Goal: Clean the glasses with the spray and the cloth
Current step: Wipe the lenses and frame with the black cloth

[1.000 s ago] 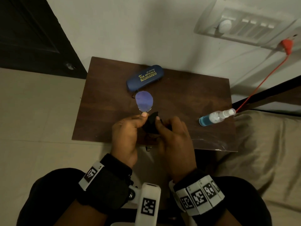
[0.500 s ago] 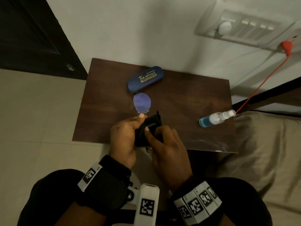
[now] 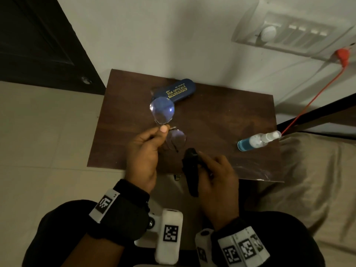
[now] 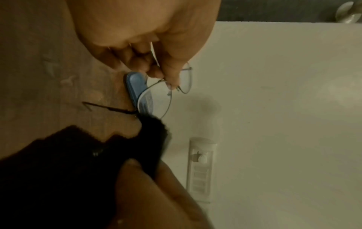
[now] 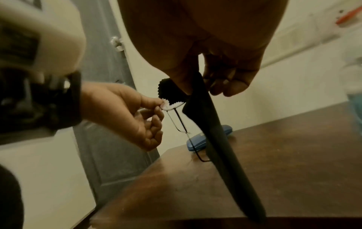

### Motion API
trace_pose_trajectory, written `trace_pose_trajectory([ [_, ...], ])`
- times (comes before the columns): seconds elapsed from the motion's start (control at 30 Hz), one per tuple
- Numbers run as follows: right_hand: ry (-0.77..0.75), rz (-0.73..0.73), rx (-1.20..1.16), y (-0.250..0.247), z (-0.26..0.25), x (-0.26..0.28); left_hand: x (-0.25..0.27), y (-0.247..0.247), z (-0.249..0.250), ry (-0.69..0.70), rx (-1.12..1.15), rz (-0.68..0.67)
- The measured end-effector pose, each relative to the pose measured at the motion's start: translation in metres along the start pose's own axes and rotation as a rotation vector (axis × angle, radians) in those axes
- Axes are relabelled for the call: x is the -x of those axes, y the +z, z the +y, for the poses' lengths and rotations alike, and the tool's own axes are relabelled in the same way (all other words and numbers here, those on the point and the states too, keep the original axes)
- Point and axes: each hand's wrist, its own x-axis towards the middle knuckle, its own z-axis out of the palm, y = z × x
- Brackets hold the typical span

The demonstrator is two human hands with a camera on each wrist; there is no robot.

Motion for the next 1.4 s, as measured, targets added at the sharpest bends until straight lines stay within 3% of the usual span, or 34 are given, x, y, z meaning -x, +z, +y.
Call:
trace_pose_trajectory([
  [0.1,0.183,0.009,-0.367,-0.009,-0.004,-0.008,0.002,0.002,0.003,0.275,-0.192,-0.057],
  [0.23,0.319,-0.083,-0.717,-0.017,-0.009,-0.024,0.005,0.004,-0.001,0.405,-0.324,-0.197],
  [0.37,0.406,-0.134,-0.725,-0.014,-0.001,-0.038,0.005,0.001,-0.001,0.447,-0.322,-0.286],
  [0.53,0.487,-0.174,-0.752,-0.011,0.000,-0.042,0.005,-0.009,-0.005,0.482,-0.495,-0.374],
  [0.73,0.518,-0.178,-0.863,-0.007,0.005,-0.042,-0.004,-0.007,-0.011,0.778,-0.558,-0.400],
  [0.87,0.434,-0.164,-0.809,-0.008,0.003,-0.045,-0.005,-0.011,-0.013,0.901,-0.707,-0.397],
  [0.93,0.400,-0.170,-0.799,-0.010,-0.001,-0.045,-0.001,-0.010,-0.014,0.815,-0.637,-0.363],
  [1.03,0.385,-0.133,-0.776,-0.010,0.000,-0.047,0.002,-0.006,-0.009,0.453,-0.441,-0.282],
  [1.13,0.369,-0.081,-0.713,-0.008,0.002,-0.047,0.002,-0.007,-0.003,0.182,-0.361,-0.299],
  [1.4,0.290,-0.095,-0.614,-0.004,-0.006,-0.042,0.001,-0.007,-0.006,-0.008,-0.392,-0.394],
])
